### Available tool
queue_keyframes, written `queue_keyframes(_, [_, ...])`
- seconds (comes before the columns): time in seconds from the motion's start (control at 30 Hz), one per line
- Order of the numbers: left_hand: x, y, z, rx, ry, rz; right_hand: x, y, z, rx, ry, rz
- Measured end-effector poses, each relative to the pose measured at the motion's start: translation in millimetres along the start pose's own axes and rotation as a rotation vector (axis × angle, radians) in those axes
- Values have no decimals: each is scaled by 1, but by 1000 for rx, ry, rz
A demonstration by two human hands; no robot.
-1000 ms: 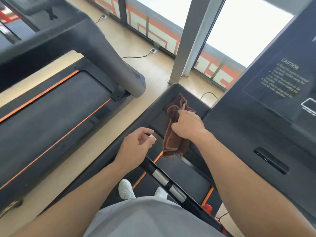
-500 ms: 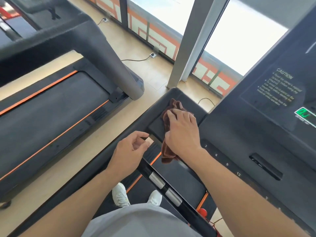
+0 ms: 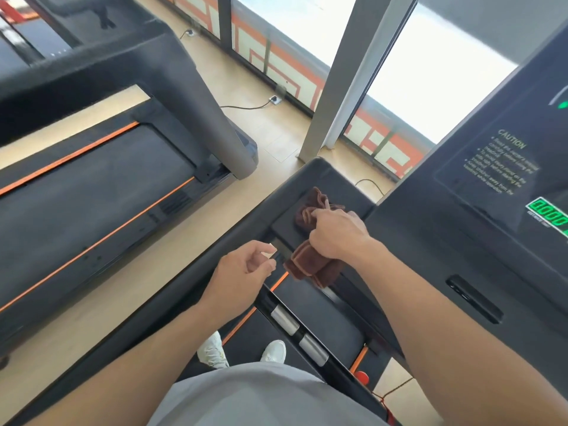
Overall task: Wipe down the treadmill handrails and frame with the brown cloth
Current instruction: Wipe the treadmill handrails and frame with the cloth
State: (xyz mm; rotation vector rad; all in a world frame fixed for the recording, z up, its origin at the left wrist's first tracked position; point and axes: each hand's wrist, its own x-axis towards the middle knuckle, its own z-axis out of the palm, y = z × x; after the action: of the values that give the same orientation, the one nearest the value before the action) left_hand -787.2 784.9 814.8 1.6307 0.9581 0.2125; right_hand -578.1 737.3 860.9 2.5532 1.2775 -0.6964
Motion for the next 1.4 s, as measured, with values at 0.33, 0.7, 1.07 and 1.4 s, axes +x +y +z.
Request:
queue_keyframes(0.33, [-6,-8,-6,-17,26,-11,1,-9,10,-4,-43,46])
queue_keyframes(0.7, [-17,-9,-6,-24,34,-26,-8,-17,22,4,-55,49])
queue_keyframes(1.07, [-30,-4,-1,-32,-19,-5,-13,-12,17,24,64,65])
queue_keyframes(1.4, [-30,-10,-13,-38,32,-16,12,-37,32,62,-16,187])
